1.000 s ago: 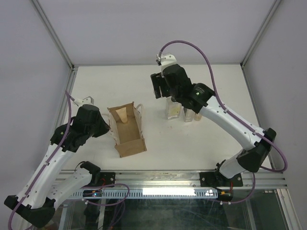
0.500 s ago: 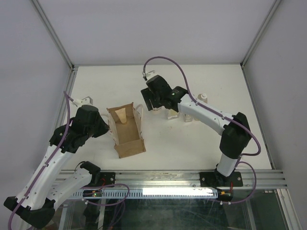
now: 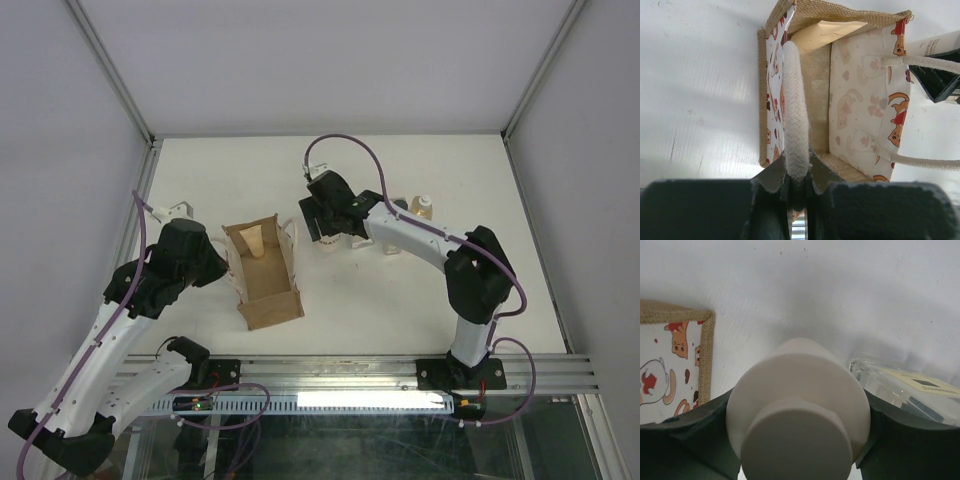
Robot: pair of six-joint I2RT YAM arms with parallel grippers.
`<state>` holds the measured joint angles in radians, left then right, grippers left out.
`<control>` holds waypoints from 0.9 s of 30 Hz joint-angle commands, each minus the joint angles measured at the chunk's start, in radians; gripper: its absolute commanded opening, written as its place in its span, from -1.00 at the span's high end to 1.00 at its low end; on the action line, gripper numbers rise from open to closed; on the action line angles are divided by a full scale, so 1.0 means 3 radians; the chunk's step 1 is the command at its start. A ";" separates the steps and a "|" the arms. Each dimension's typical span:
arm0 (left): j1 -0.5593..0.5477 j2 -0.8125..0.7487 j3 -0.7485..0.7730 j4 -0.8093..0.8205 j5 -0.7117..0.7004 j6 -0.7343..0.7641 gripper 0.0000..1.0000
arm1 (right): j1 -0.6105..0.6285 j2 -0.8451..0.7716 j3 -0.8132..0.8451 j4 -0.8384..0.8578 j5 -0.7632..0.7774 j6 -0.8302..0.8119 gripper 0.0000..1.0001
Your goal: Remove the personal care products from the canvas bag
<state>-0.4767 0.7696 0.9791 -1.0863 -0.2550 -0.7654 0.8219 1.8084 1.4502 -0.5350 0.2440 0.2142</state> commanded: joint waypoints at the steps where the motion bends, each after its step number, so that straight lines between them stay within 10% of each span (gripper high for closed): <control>1: 0.0004 -0.0004 0.0035 0.0091 0.0052 -0.0078 1.00 | -0.0089 -0.0064 0.0044 0.0540 0.0012 0.0095 1.00; 8: 0.0004 -0.0024 0.0054 0.0103 0.0055 -0.0130 1.00 | -0.0090 -0.0020 -0.0099 0.0615 -0.0089 0.0037 0.91; 21: 0.0004 -0.0146 -0.0062 0.0156 0.0038 -0.0154 1.00 | -0.0089 -0.0044 -0.0163 0.0480 -0.0138 -0.0123 -0.46; 27: 0.0001 -0.0251 -0.0145 0.0154 0.0027 -0.0285 1.00 | -0.0080 -0.0168 -0.0023 0.0405 -0.0162 -0.0175 -0.71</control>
<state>-0.4767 0.7200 0.9451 -1.0790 -0.2546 -0.8192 0.7963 1.8347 1.3857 -0.4580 0.1967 0.1822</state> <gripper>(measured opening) 0.058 0.833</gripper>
